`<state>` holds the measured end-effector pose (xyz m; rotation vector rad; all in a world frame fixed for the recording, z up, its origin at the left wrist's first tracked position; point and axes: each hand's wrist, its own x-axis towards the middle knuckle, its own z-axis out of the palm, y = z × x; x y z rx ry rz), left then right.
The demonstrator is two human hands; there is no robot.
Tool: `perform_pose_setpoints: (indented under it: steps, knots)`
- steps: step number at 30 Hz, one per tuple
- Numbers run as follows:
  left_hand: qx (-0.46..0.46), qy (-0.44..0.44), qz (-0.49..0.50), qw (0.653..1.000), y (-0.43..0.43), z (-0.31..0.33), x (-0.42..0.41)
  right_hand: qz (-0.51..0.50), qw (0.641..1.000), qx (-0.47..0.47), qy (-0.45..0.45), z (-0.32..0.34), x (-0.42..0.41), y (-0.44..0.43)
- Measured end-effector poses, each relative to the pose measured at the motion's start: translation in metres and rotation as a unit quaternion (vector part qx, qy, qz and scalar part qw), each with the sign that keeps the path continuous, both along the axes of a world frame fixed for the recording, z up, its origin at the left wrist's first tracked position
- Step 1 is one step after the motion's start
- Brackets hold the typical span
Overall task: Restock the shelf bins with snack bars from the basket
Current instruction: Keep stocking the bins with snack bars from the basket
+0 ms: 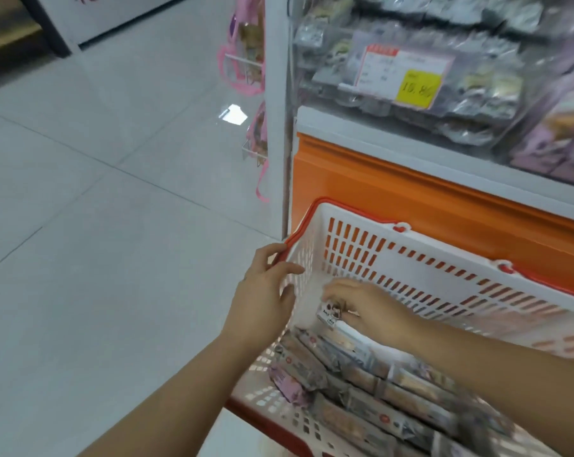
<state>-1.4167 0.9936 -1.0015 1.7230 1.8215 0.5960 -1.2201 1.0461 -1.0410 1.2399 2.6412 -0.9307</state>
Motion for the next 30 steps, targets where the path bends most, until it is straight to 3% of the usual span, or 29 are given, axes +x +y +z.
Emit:
perform_pose_setpoints:
  steps: [2,4,9,12,15,17,20,23,27,30]
  knots:
    - [-0.060,0.080,-0.057,0.993,0.004,0.016,-0.003,-0.019,0.999,0.028,0.024,0.038,0.009,-0.008]
    - [-0.096,0.104,-0.087,0.986,0.008,0.047,-0.001,-0.020,0.997,0.071,0.036,0.076,0.016,-0.016]
    - [-0.170,-0.085,-0.151,0.970,0.001,0.150,0.019,-0.045,0.981,0.178,0.057,0.163,0.026,-0.033]
    - [-0.118,-0.120,-0.157,0.973,-0.007,0.194,0.041,-0.066,0.963,0.242,0.093,0.205,0.028,-0.039]
    - [-0.020,-0.175,-0.082,0.981,-0.010,0.211,0.058,-0.081,0.946,0.295,0.111,0.240,0.029,-0.041]
    - [0.022,-0.251,-0.024,0.967,-0.011,0.215,0.065,-0.099,0.933,0.305,0.164,0.259,0.028,-0.042]
    - [0.060,-0.329,0.043,0.941,-0.015,0.219,0.073,-0.183,0.903,0.246,0.301,0.275,0.023,-0.045]
    - [0.074,-0.374,0.059,0.923,-0.013,0.217,0.079,-0.303,0.852,0.092,0.416,0.282,0.011,-0.043]
    - [0.079,-0.392,0.065,0.914,0.001,0.218,0.078,-0.388,0.790,-0.041,0.474,0.281,-0.004,-0.018]
    - [0.101,-0.396,0.088,0.908,0.018,0.215,0.072,-0.395,0.769,-0.101,0.493,0.286,-0.015,0.015]
